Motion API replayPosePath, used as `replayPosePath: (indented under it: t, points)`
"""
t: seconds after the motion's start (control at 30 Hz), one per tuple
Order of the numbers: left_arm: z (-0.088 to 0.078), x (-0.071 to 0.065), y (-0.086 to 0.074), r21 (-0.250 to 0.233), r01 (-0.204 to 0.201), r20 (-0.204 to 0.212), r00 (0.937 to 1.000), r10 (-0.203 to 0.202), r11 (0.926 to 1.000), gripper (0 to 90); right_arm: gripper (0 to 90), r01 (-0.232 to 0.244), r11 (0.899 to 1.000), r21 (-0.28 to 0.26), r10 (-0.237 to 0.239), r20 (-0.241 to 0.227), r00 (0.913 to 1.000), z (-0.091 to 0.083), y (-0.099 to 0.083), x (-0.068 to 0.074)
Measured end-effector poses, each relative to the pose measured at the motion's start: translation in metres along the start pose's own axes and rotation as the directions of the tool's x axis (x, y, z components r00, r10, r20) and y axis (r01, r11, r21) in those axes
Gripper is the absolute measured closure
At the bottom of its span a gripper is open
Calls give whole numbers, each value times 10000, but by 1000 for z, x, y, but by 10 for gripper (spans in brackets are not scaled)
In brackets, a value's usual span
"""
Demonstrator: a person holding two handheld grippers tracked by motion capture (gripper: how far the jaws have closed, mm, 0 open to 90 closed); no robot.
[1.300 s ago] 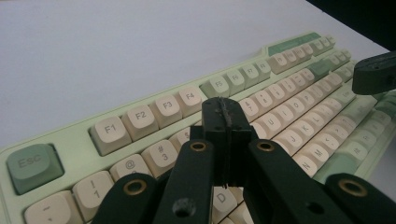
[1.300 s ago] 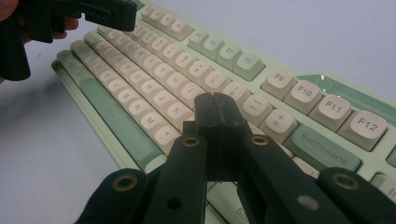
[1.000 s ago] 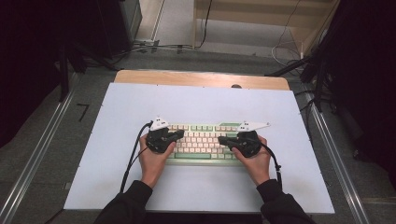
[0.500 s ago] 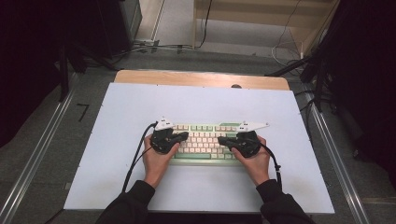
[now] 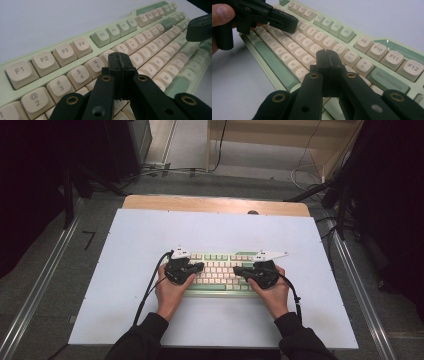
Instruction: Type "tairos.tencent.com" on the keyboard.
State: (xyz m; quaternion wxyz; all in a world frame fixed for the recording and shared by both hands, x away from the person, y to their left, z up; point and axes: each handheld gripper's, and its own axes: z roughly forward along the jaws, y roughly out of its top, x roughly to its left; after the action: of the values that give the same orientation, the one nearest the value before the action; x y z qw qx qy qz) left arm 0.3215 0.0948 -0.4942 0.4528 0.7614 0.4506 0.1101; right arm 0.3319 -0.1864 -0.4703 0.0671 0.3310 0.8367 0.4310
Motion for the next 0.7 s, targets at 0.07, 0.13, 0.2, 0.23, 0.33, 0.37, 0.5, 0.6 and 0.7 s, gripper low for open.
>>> replayPosePath:
  t: [0.07, 0.13, 0.2, 0.23, 0.33, 0.37, 0.5, 0.6, 0.7]
  points:
    - [0, 0, 0, 26, -36, -12, 10000, 36, 10000, 900, 876, -8, 10000, -8, 8, -12, 10000, 0, 0, 0]
    - [0, 0, 0, 36, -32, -19, 10000, 32, 10000, 900, 876, 0, 10000, -10, 0, -15, 10000, 0, 0, 0]
    - [0, 0, 0, 46, -29, -25, 10000, 29, 10000, 900, 876, -5, 10000, -11, 5, -18, 10000, 0, 0, 0]
    - [0, 0, 0, 51, -21, -18, 10000, 21, 10000, 900, 877, -2, 10000, -14, 2, -19, 10000, 0, 0, 0]
    - [0, 0, 0, 86, -39, -39, 10000, 39, 10000, 900, 877, 2, 10000, -26, -2, -20, 10000, 0, 0, 1]
    - [1, 0, 0, 121, -51, -42, 10000, 51, 9999, 900, 876, 5, 10000, -27, -5, -21, 10000, 0, 0, 1]
    - [2, 0, 0, 272, -71, -81, 9999, 73, 9996, 900, 877, 2, 10000, -29, -2, -21, 10000, 0, 0, 1]
    - [1, -1, 1, 361, -228, -159, 9996, 234, 9991, 900, 876, 7, 10000, -37, -7, -27, 10000, 0, 0, 1]
    - [0, -3, 1, 206, -212, -71, 9997, 213, 9996, 900, 876, 30, 10000, -52, -31, -37, 10000, 0, 0, 1]
